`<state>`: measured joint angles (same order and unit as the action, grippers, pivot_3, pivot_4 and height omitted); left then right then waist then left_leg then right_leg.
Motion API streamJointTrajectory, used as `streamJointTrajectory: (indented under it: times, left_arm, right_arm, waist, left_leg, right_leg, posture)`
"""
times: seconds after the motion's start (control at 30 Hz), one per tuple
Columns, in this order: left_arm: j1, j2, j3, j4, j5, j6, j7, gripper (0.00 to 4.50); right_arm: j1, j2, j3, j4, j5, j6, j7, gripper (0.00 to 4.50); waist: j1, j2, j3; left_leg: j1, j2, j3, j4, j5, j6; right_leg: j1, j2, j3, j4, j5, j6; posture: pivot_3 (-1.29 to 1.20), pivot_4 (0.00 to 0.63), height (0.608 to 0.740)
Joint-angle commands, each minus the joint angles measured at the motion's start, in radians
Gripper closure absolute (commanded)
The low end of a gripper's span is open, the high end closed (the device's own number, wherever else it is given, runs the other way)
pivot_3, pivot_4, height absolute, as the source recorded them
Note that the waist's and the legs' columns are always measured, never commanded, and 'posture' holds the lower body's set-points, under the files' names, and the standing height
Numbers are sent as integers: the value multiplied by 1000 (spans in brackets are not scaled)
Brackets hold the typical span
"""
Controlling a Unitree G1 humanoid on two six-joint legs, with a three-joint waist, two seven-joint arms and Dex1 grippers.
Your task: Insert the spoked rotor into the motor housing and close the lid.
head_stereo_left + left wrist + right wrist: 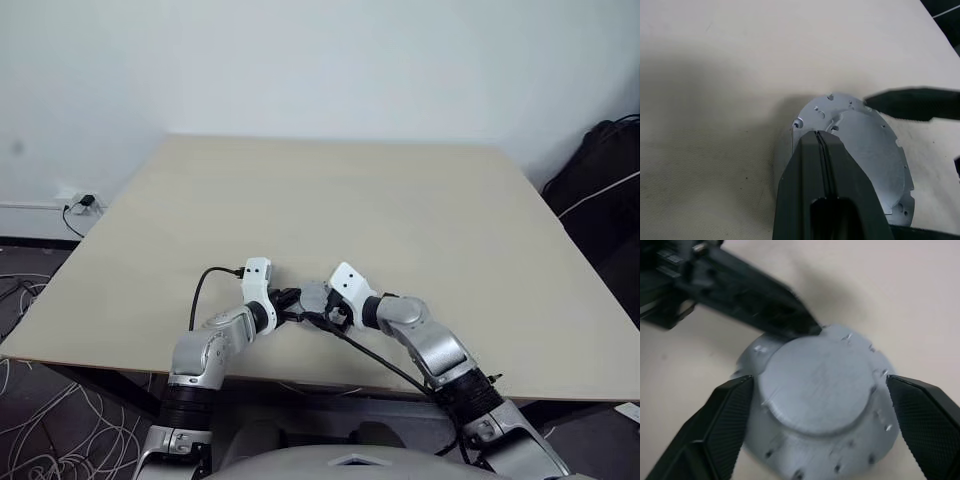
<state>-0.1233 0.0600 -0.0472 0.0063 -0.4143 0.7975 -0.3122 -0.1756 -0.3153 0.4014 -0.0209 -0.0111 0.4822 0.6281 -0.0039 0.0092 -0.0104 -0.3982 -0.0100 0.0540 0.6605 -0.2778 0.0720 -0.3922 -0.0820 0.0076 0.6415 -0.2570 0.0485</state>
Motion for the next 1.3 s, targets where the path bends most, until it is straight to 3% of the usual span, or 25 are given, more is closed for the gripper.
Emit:
streamJointTrajectory:
  times: [0.03,0.33,0.5,0.87,1.3]
  left_arm:
    - [31,-14,8,-21,-18,9,-2,4500]
    - [81,-19,-7,-83,-35,15,-26,4500]
    - [76,-8,-9,-86,-36,16,-39,4500]
    - [59,8,-14,-73,-31,17,-55,4500]
    - [61,13,7,-85,-34,18,-49,4500]
  right_arm:
    - [74,-44,-16,-119,-16,88,-24,34]
    - [298,-116,-146,-444,44,224,-80,34]
    - [347,-34,-239,-477,123,257,-137,34]
    - [227,337,-475,-339,330,508,-368,34]
    - [77,398,-507,-98,447,607,-369,34]
  waist:
    - [2,0,0]
    - [18,-4,5]
    - [20,-7,9]
    - [18,-6,9]
    - [11,-3,7]
  left_leg:
    - [0,0,0,0,0,0]
    - [-4,0,0,0,0,0]
    - [-4,0,0,0,0,0]
    - [-12,0,0,0,0,0]
    - [-14,-1,0,0,1,-2]
  right_leg:
    - [0,0,0,0,0,0]
    - [-4,0,0,-1,0,0]
    - [-4,0,0,-1,0,0]
    - [-11,0,-1,0,0,0]
    - [-15,1,0,2,0,0]
  posture:
    - [0,0,740]
    - [0,0,740]
    - [0,0,740]
    - [0,0,740]
    - [0,0,740]
